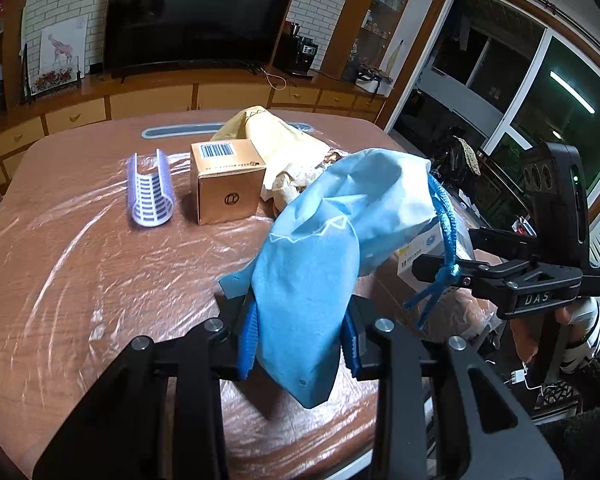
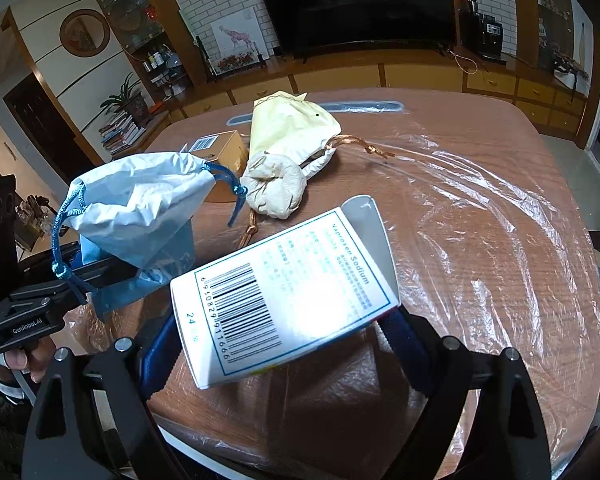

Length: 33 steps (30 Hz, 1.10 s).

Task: Collect trash
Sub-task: 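Carry the blue bag in the left tool while the right tool carries the white box toward the bin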

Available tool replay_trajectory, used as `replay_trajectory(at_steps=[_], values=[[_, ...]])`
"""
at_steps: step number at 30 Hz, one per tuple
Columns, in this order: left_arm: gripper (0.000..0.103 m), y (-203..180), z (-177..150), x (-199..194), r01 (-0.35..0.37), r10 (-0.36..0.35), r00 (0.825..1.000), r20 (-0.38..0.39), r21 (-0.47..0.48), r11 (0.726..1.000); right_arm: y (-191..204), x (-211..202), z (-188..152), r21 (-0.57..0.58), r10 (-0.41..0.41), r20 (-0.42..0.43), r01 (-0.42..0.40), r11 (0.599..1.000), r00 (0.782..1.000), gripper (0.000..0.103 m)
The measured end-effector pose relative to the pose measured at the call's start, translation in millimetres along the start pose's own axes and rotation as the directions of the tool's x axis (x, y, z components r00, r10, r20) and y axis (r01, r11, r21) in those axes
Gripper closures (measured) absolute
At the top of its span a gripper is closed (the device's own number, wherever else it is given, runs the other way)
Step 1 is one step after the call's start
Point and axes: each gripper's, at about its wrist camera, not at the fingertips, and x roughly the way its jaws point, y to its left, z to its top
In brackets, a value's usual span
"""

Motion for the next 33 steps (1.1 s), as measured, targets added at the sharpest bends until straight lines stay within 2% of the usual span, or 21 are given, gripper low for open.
replay_trajectory(at_steps=[17, 33], values=[[0.068, -5.3, -23.6, -17.5, 0.002, -0.002, 1.0, 0.009, -0.032, 0.999, 15.8, -16.2, -21.6, -0.019, -0.008, 0.006, 0.008, 1.0, 1.0, 0.014], [0.068, -10.3, -44.1, -54.3, 0.042, -0.042, 0.999, 0.01, 0.003, 0.999, 31.7, -56.8, -51.3, -0.005, 0.065, 0.01, -0.065, 0.998, 0.998, 0.014]])
